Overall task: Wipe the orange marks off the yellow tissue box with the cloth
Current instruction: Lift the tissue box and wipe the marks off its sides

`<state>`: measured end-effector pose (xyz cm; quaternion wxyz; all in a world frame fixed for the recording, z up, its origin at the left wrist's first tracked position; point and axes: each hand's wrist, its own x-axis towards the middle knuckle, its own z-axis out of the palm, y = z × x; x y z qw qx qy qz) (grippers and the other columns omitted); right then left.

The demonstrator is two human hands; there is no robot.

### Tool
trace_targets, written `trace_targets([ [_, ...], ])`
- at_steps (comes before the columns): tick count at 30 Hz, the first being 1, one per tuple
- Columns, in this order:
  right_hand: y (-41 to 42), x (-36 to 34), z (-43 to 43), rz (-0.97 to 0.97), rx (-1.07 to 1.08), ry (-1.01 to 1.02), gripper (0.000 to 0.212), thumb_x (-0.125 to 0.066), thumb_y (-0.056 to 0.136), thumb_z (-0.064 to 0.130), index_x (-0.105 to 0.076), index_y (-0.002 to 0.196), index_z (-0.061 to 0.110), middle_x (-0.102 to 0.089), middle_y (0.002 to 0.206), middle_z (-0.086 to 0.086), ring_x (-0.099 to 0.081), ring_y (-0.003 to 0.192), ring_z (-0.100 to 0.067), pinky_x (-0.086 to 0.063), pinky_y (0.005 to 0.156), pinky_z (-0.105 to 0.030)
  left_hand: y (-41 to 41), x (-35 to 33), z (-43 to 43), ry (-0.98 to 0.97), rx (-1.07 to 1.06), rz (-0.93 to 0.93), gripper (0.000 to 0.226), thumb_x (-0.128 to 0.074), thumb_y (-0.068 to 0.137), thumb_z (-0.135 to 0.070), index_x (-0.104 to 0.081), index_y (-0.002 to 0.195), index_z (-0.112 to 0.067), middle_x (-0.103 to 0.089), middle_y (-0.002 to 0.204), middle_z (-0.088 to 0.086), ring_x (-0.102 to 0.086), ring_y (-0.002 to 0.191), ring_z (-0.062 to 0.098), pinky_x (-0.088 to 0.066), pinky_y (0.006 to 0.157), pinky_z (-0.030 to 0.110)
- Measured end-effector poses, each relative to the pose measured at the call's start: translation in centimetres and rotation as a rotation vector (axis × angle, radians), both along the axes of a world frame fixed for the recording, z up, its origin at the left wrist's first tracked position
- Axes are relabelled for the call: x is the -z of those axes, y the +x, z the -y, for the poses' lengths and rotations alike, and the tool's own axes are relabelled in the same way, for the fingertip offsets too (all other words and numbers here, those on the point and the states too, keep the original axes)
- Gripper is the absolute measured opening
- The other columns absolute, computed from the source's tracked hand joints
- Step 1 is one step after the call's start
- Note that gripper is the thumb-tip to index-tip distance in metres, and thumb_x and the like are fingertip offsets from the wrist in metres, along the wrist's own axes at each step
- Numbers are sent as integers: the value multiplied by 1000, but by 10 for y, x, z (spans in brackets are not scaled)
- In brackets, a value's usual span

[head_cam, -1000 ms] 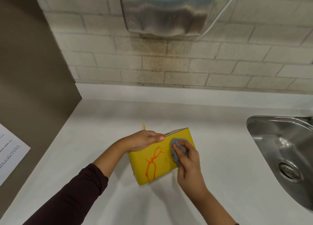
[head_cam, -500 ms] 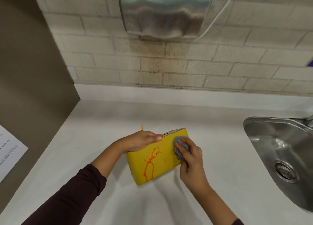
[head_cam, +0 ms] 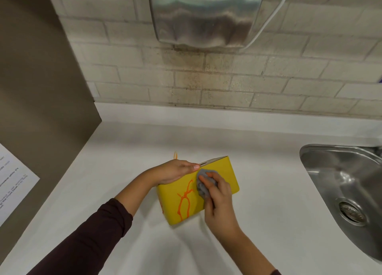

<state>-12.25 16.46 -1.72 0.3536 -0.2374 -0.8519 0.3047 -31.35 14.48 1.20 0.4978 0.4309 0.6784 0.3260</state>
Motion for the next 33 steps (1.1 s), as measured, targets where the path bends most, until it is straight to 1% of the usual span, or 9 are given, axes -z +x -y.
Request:
trace_targets([
  [5,12,2,3,72,-190,44,44,-42,84,-3,-54,121,17,-43,129,4,-41,115,-8,-29,100,-10,2,-5,1,-16,7,54,49,-51,90,-37,-52,131,-10,-52,138,7,-48,127,17,-31,114,37],
  [10,2,-5,-11,-29,-6,-28,44,-40,80,-10,-59,115,9,-50,125,-3,-43,113,-7,-32,98,-11,3,-8,2,-28,4,3,48,-51,90,-40,-53,130,-14,-54,137,6,-50,122,15,-35,109,32],
  [12,-10,-8,3,-31,-59,-36,42,-39,85,-5,-55,120,12,-49,128,-4,-43,114,-9,-32,99,-14,3,-9,3,-16,3,-1,46,-51,91,-39,-54,129,-13,-54,137,5,-50,120,10,-33,106,24],
  [15,-12,-5,21,32,-197,-20,39,-38,90,5,-48,125,18,-47,129,1,-40,116,-6,-28,102,-11,1,-11,3,-28,21,-33,49,-49,90,-43,-54,130,-15,-52,139,3,-47,126,11,-30,113,30],
  [18,2,-2,11,102,-292,56,50,-45,80,-12,-54,121,15,-50,126,5,-43,112,-11,-29,101,-11,2,-13,3,-35,30,-21,50,-48,91,-43,-52,132,-14,-52,139,5,-48,127,17,-30,114,37],
  [21,7,-4,-8,57,-168,60,50,-45,72,-17,-61,112,9,-53,119,9,-46,106,-14,-30,97,-8,3,-14,4,-22,17,-17,47,-49,92,-39,-53,131,-13,-51,140,6,-47,128,16,-29,113,31],
  [26,-13,-8,13,5,-157,-22,47,-45,80,-10,-54,121,11,-53,126,3,-44,113,-13,-32,101,-14,3,-14,3,-10,2,-17,45,-48,93,-35,-52,131,-9,-51,139,7,-47,124,11,-33,105,21],
  [30,3,-5,16,115,-325,60,42,-46,83,6,-49,123,19,-53,128,4,-42,119,-13,-31,105,-20,3,-15,4,-19,33,-35,48,-47,93,-38,-50,133,-11,-49,142,6,-44,130,16,-28,114,32],
  [33,15,-5,0,100,-258,128,34,-47,82,12,-56,115,15,-51,124,5,-43,117,-13,-31,104,-21,5,-16,5,-14,17,-21,47,-49,93,-36,-51,132,-9,-49,141,6,-46,129,16,-29,112,28],
])
